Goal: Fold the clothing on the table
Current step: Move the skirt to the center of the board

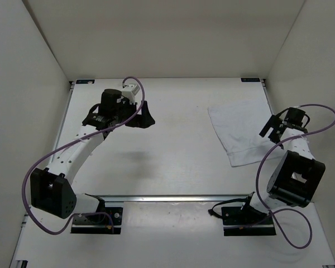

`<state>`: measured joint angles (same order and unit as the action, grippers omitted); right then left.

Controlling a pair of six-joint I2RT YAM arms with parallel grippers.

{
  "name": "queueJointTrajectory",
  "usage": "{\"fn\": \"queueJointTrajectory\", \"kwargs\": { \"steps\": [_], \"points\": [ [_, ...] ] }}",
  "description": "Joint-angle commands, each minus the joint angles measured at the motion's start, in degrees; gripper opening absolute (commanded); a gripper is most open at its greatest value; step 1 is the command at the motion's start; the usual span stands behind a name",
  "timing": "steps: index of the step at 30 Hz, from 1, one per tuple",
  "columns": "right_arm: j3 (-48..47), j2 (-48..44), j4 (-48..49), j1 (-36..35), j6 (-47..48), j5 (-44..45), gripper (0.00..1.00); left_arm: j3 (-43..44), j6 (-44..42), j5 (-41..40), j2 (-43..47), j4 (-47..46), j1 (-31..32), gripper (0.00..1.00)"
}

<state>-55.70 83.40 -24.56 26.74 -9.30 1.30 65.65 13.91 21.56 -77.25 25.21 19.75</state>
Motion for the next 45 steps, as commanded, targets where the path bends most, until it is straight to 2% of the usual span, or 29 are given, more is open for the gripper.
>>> {"fn": "queueJointTrajectory", "kwargs": {
  "steps": [1,5,11,12,15,17,18,19,20,21,26,31,37,41,45],
  "points": [
    [2.1,0.7,3.8,-4.9,-0.4,4.4,0.97,3.0,-2.3,0.1,0.2,0.4,1.0,0.98],
    [3.5,3.7,5.3,-7.1,-1.9,4.1,0.96,0.6,-1.2,1.0,1.1,-0.6,0.9,0.99],
    [1.6,10.1,4.5,-8.5,-2.8,3.8,0.87,-1.5,-2.3,-1.1,3.9,1.5,0.5,0.99],
    [0.5,10.7,3.6,-8.9,-2.0,4.3,0.81,-1.6,-1.9,-1.2,4.7,1.5,0.0,0.99],
    [-1.1,12.9,2.6,-9.4,-1.9,4.6,0.71,-3.3,-2.2,-1.6,6.8,1.6,-0.9,0.98],
    [-1.6,14.0,2.1,-9.6,-2.1,3.4,0.47,-4.4,-1.8,-1.4,8.1,1.7,-1.3,0.99],
    [-2.5,14.8,2.0,-9.7,-1.7,3.4,0.29,-4.7,-1.7,-2.1,8.8,1.6,-1.3,0.98],
    [-3.1,15.0,1.6,-9.6,-1.9,3.2,0.22,-5.2,-1.8,-2.3,9.0,1.6,-1.6,0.99],
    [-3.3,15.6,1.2,-9.7,-2.4,3.4,0.05,-5.5,-1.7,-1.9,9.7,1.8,-1.7,0.98],
    [-3.6,15.4,0.9,-9.8,-2.0,2.9,0.0,-5.5,-1.6,-2.0,9.9,2.0,-2.1,0.98],
    [-6.0,13.4,-0.2,-14.3,-3.3,0.3,0.0,-5.6,-2.3,-3.9,11.4,3.0,-2.2,0.98],
    [-8.7,13.4,0.4,-26.4,-6.4,0.8,0.0,-4.9,-3.3,-5.8,12.5,5.1,-2.3,0.98],
    [-11.9,19.4,1.4,-39.6,-14.2,-9.2,0.0,-4.5,-4.0,-10.1,14.8,6.5,0.0,0.99],
    [-12.2,18.2,3.1,-50.4,-17.4,-6.8,0.0,-7.4,-1.5,-8.5,17.0,5.9,1.3,0.98],
    [-9.3,13.1,7.8,-55.0,-19.5,-6.8,0.36,-11.1,-0.6,-7.2,18.4,5.1,1.8,0.98]
  ]
}}
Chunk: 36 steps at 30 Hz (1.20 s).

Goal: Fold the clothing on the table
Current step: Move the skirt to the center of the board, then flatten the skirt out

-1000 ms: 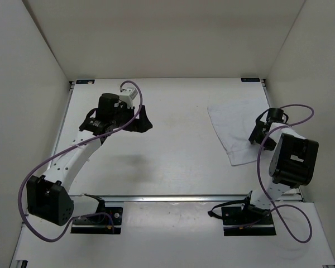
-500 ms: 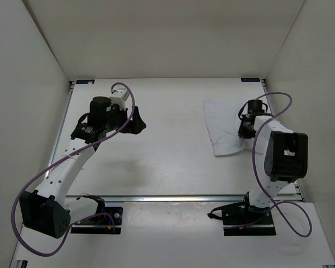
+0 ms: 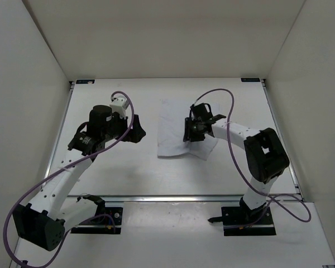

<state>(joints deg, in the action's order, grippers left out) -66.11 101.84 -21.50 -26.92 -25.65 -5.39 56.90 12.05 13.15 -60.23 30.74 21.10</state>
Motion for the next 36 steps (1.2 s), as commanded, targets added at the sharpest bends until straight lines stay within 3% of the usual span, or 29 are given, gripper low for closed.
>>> {"fn": "queueJointTrajectory", "kwargs": {
  "steps": [1,3,9,14,24,33,36],
  "points": [
    [3.0,-7.5,5.7,-1.6,-3.0,0.3,0.51,-3.7,1.5,1.7,1.6,-0.4,1.0,0.99],
    [6.1,-13.0,6.2,0.0,-3.4,0.3,0.73,-6.2,2.3,3.0,1.1,-1.6,0.7,0.98],
    [20.0,-29.6,7.9,11.2,-4.6,-1.9,0.78,-11.1,4.5,4.9,-1.0,-5.3,0.5,0.99],
    [28.8,-33.8,7.2,18.2,-2.5,-6.2,0.71,-17.1,10.1,7.3,-2.1,-13.1,0.2,0.93],
    [30.8,-26.4,12.8,13.2,-3.4,-8.6,0.69,-21.1,15.8,8.6,-11.2,-25.5,1.2,0.86],
    [29.9,-20.3,12.8,8.5,-5.1,-4.9,0.5,-21.6,17.6,7.3,-16.6,-29.2,2.2,0.87],
    [30.9,-19.0,14.4,8.4,-5.5,-6.3,0.35,-21.3,17.5,7.1,-19.0,-29.5,2.8,0.86]
  ]
}}
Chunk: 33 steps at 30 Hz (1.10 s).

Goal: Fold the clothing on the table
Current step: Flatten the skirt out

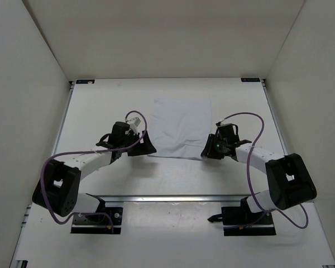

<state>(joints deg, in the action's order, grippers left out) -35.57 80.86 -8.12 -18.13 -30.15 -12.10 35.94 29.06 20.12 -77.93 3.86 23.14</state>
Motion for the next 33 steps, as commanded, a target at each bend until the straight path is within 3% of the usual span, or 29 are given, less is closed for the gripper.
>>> {"fn": "queueJointTrajectory", "kwargs": {
  "steps": [1,12,14,15,16,24,26,29,31,33],
  "points": [
    [0.7,2.3,1.3,-0.1,-1.6,-0.3,0.27,0.3,0.3,0.1,-2.5,-3.2,1.2,0.86],
    [-0.4,1.9,1.2,-0.3,-0.9,-1.5,0.01,-0.6,0.8,-7.5,-5.2,-6.2,0.0,0.85],
    [-0.3,1.2,1.2,-0.4,-0.8,-1.9,0.0,0.2,0.2,-8.0,-7.0,-6.8,0.5,0.8],
    [-0.2,1.3,1.4,-0.4,-1.2,-2.1,0.0,1.0,0.2,-7.6,-7.6,-6.5,0.4,0.7],
    [0.0,1.3,1.4,-0.2,-1.2,-2.0,0.0,1.8,0.2,-8.2,-9.0,-6.2,0.7,0.66],
    [-0.6,1.7,0.8,-0.5,-1.1,-2.4,0.0,1.2,0.4,-7.6,-12.7,-7.5,0.6,0.66],
    [-1.1,1.6,0.6,-0.6,-0.8,-1.7,0.0,1.4,0.1,-7.2,-13.4,-7.2,0.6,0.49],
    [-2.4,1.7,0.1,-0.2,0.4,-3.2,0.0,3.0,-0.1,-5.9,-14.6,-5.4,0.6,0.14],
    [-3.7,2.4,-1.0,0.2,2.4,-3.5,0.0,3.2,-0.1,-5.1,-14.4,-5.5,1.0,0.0],
    [-5.1,2.7,-2.7,0.3,4.6,-2.8,0.01,3.8,-0.5,-4.7,-13.9,-4.7,1.8,0.0]
  ]
}}
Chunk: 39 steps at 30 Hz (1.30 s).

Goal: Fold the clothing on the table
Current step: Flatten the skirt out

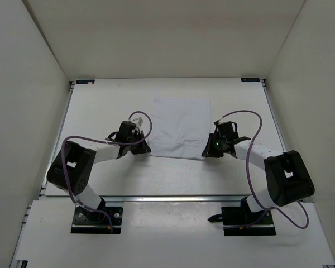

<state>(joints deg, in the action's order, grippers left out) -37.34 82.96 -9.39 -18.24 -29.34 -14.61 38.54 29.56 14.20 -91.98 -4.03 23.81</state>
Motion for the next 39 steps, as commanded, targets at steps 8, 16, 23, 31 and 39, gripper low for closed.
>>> {"fn": "queueJointTrajectory", "kwargs": {
  "steps": [8,16,23,31,39],
  "points": [
    [-12.5,2.7,-4.7,7.3,11.1,-1.3,0.0,5.0,-5.3,-3.0,7.7,11.9,-0.6,0.0],
    [-50.3,18.6,-17.1,9.9,19.8,-1.8,0.0,28.3,-13.9,-5.1,0.0,19.1,-6.0,0.0],
    [-82.1,20.6,-21.7,5.6,26.2,9.5,0.0,55.9,-19.2,-13.7,-0.4,21.4,-4.6,0.0],
    [-45.4,5.1,-14.0,10.2,24.1,3.0,0.0,32.2,-19.3,-12.4,13.2,15.0,-5.0,0.0],
    [-10.3,-14.3,-8.8,5.2,16.0,1.8,0.0,8.7,-13.3,-10.4,26.5,21.2,0.3,0.0]
  ]
}}
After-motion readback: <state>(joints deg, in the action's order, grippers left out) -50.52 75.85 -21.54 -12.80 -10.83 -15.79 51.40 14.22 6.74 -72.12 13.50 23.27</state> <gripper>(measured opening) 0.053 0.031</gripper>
